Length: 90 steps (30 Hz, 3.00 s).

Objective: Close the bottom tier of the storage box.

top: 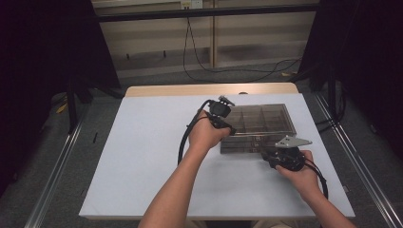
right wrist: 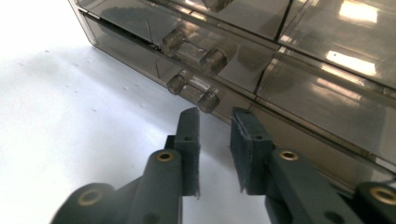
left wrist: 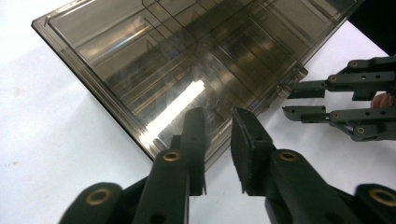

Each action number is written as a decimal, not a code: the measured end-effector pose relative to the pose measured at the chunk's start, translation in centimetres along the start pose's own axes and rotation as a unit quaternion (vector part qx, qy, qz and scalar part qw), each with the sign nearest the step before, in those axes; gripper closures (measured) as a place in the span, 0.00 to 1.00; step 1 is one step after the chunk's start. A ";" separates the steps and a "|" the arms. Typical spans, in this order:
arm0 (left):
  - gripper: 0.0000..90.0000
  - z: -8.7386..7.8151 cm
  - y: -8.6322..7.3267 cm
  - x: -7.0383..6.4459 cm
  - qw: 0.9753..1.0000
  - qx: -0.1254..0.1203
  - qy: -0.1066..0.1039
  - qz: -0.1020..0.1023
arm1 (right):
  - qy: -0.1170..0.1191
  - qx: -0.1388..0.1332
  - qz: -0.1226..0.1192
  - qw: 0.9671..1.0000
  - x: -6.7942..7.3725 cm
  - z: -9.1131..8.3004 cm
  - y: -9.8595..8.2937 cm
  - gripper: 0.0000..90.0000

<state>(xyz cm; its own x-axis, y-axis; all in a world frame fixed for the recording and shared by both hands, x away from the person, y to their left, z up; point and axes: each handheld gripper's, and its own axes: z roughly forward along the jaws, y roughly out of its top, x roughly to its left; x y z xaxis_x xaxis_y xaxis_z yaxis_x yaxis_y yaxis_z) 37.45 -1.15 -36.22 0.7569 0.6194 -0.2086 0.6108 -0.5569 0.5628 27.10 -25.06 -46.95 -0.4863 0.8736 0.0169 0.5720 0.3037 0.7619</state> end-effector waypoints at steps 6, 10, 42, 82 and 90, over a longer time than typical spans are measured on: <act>0.72 -0.7 -0.4 0.0 1.000 -0.002 0.000 0.002 | 0.004 -0.005 0.008 1.000 -0.2 -0.5 0.0 0.72; 0.64 -1.2 -0.6 0.1 1.000 -0.003 -0.003 0.005 | 0.008 0.001 0.008 1.000 -0.1 -0.8 -0.2 0.67; 0.23 -2.9 -3.5 2.6 1.000 -0.021 -0.007 0.012 | 0.003 0.002 0.020 1.000 0.1 -2.5 -1.3 0.35; 0.12 -2.5 -7.9 4.4 0.999 -0.034 -0.019 0.026 | -0.003 0.007 0.022 1.000 -0.6 -3.6 -2.4 0.16; 0.12 -2.5 -8.9 4.6 0.999 -0.033 -0.017 0.031 | -0.005 0.008 0.022 1.000 -0.8 -3.9 -2.6 0.15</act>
<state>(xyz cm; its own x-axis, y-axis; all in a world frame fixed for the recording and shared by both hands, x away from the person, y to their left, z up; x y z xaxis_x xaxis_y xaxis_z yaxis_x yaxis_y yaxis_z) 34.89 8.07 -40.20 0.8008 0.5651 -0.1985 0.5469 -0.5549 0.6268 23.42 -28.01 -46.44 -0.4539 0.8901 0.0426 0.6030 0.2716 0.7501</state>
